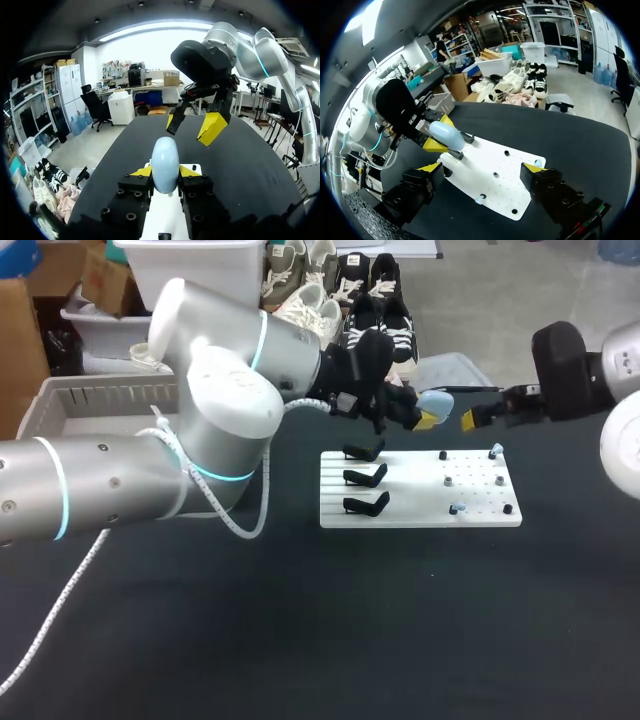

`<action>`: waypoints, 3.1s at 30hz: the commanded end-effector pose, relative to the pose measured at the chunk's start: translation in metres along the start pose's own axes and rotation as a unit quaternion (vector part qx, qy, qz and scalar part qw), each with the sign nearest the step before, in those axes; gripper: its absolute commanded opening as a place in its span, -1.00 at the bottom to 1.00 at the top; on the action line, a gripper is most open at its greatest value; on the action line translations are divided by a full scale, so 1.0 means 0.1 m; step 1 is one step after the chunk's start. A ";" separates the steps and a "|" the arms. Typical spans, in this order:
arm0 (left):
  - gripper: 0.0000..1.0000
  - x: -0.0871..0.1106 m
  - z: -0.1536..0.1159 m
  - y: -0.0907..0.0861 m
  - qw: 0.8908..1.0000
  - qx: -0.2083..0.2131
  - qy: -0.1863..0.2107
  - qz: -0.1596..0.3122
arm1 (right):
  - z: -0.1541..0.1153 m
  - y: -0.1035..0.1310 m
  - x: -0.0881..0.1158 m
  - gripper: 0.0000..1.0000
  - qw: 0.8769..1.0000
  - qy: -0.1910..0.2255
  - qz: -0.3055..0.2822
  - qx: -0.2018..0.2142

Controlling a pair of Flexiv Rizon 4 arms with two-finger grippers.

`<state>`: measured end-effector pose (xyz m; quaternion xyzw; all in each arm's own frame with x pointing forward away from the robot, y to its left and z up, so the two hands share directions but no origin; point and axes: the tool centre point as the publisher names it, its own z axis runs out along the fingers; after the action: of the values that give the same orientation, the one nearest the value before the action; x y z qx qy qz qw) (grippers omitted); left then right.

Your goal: Pick up each earbud case from the left stands, insert the matching earbuds, close the lid, and place the case in the box.

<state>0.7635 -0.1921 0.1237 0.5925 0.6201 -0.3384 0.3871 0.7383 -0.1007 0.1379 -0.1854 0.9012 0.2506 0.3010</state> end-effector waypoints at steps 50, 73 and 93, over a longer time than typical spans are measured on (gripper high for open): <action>-1.00 0.08 -0.13 -0.21 0.992 -0.020 -0.122 0.016 | -0.43 -0.14 -0.05 1.00 0.998 -0.007 0.012 0.059; -1.00 0.41 -0.17 -0.17 0.993 0.007 -0.119 0.010 | -0.49 -0.18 0.08 1.00 0.996 -0.012 0.041 0.084; -1.00 0.43 -0.21 -0.15 0.993 -0.011 -0.119 0.001 | -0.42 -0.37 0.09 1.00 0.983 0.106 -0.017 0.148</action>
<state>0.7487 -0.1546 0.0959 0.5465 0.5722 -0.4005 0.4621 0.7238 -0.1577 0.1442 -0.1862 0.9380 0.1478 0.2524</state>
